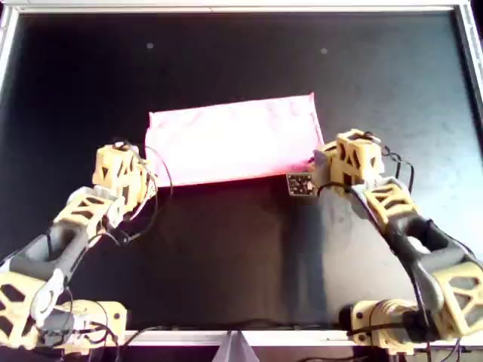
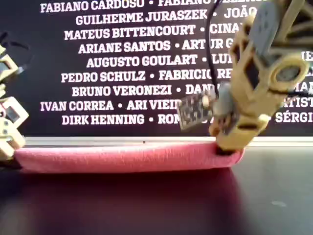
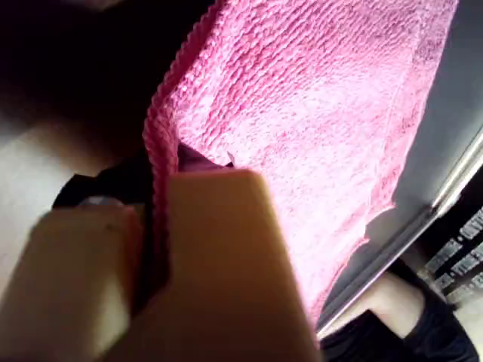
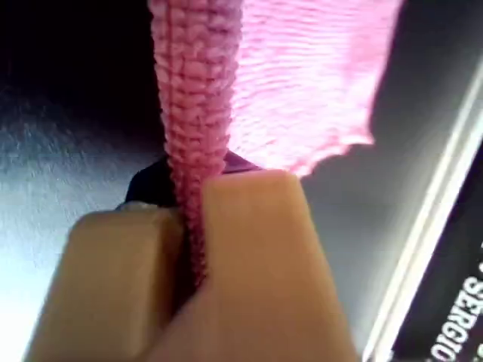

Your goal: Fold a cloth

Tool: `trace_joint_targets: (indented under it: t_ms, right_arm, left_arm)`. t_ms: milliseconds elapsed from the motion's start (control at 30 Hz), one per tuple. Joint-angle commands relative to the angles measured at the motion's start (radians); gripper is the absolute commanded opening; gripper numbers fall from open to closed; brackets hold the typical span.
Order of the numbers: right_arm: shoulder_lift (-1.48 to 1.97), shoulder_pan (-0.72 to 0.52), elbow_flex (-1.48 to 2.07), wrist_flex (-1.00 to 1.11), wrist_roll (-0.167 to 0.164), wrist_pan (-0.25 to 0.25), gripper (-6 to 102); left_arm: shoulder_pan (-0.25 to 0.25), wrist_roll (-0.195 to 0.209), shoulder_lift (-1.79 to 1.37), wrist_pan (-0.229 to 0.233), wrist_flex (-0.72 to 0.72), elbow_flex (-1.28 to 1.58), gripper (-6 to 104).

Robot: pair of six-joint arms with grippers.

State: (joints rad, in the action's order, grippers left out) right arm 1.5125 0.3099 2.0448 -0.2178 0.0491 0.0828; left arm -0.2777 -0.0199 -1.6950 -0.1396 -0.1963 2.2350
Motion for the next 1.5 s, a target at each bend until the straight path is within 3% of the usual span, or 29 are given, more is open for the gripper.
trace_joint_targets:
  t_ms: [0,567,633,800,900,1000,1200,1300,1467]
  right_arm:
    - [0.137,-0.006,0.037,0.018,-0.008,-0.003,0]
    - [0.133,-0.005,0.156,0.018,0.005,0.0,1]
    - [0.13,-0.006,0.158,0.018,-0.011,0.0,2]
    - [0.158,-0.006,0.189,0.018,0.003,0.0,16]
    - [0.178,-0.006,0.213,0.018,0.003,0.0,34]
    - [0.195,-0.005,0.261,0.018,0.003,0.002,48]
    - [0.255,-0.005,0.345,0.018,0.0,0.0,62]
    - [0.328,-0.006,0.396,0.018,0.003,0.0,63]
    - [0.548,-0.006,0.531,0.018,0.003,0.0,62]
  left_arm:
    - [-0.028,0.006,-0.104,0.005,0.005,0.021,-1]
    - [-0.031,0.006,-0.121,0.005,0.005,0.172,-1]
    - [-0.029,0.006,-0.121,0.005,0.005,0.172,-1]
    - [-0.029,-0.006,-0.121,0.005,0.005,0.166,2]
    - [-0.025,-0.008,-0.123,0.006,0.005,0.158,14]
    - [-0.015,0.006,-0.123,0.011,0.005,0.153,34]
    - [-0.015,0.002,-0.124,0.023,0.005,0.153,71]
    - [-0.015,-0.008,-0.124,0.025,0.005,0.156,79]
    - [-0.012,-0.009,-0.195,0.026,0.003,0.202,80]
